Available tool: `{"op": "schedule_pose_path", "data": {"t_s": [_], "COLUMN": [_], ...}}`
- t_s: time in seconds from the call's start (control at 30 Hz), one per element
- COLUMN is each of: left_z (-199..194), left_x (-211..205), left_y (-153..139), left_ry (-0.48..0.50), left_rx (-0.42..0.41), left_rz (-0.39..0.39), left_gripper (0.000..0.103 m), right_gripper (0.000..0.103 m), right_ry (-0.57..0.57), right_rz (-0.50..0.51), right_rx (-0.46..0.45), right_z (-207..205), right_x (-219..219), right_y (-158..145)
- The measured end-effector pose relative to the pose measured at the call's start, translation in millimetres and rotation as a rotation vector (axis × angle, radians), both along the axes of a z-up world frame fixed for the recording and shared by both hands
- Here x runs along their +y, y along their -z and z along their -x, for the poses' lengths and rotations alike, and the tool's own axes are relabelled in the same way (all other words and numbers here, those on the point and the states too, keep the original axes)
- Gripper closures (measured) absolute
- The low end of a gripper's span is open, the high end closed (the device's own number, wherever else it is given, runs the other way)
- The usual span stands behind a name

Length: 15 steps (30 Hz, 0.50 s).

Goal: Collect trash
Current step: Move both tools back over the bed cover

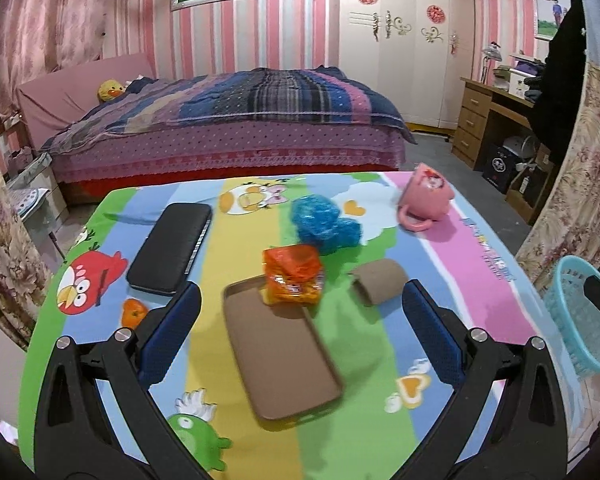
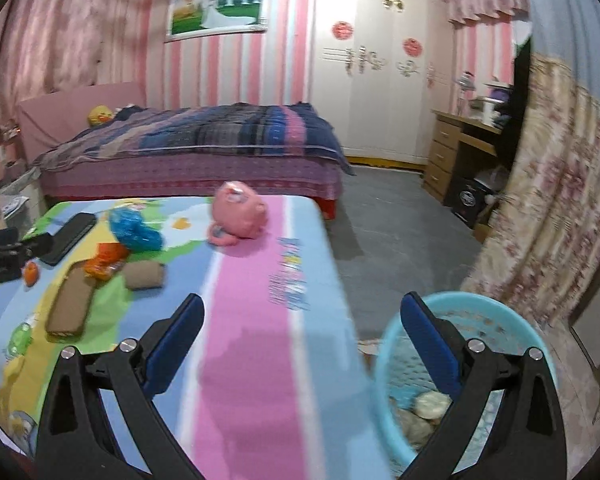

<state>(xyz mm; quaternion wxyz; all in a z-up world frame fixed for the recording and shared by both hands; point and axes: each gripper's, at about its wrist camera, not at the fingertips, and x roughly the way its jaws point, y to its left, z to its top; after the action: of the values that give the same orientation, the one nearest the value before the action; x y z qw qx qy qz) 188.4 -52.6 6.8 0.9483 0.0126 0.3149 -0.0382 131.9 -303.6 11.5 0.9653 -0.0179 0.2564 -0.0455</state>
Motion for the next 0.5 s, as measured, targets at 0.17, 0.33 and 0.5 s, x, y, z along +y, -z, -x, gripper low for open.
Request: {"op": "schedule_pose_path", "data": {"t_s": [0.17,0.33,0.5], "left_z": [-7,-17,-27], "left_x": [25,58,94], "left_y": [2,7,20], "left_ry": [-0.022,-0.076,-0.134], "left_rx": [0.002,0.015,0.04], "left_rz": [0.001,0.008,0.002], "left_gripper": [0.006,0.006,0.006], "right_gripper": [0.007,0.006,0.006], "right_ry": [-0.06,-0.083,-0.089], "right_rz": [0.005,0.006,0.018], "right_rx": [-0.016,-0.03,-0.023], "right_z": [-27,-56,-75], "right_x": [38,69,86], "right_y": [-6,-15,0]}}
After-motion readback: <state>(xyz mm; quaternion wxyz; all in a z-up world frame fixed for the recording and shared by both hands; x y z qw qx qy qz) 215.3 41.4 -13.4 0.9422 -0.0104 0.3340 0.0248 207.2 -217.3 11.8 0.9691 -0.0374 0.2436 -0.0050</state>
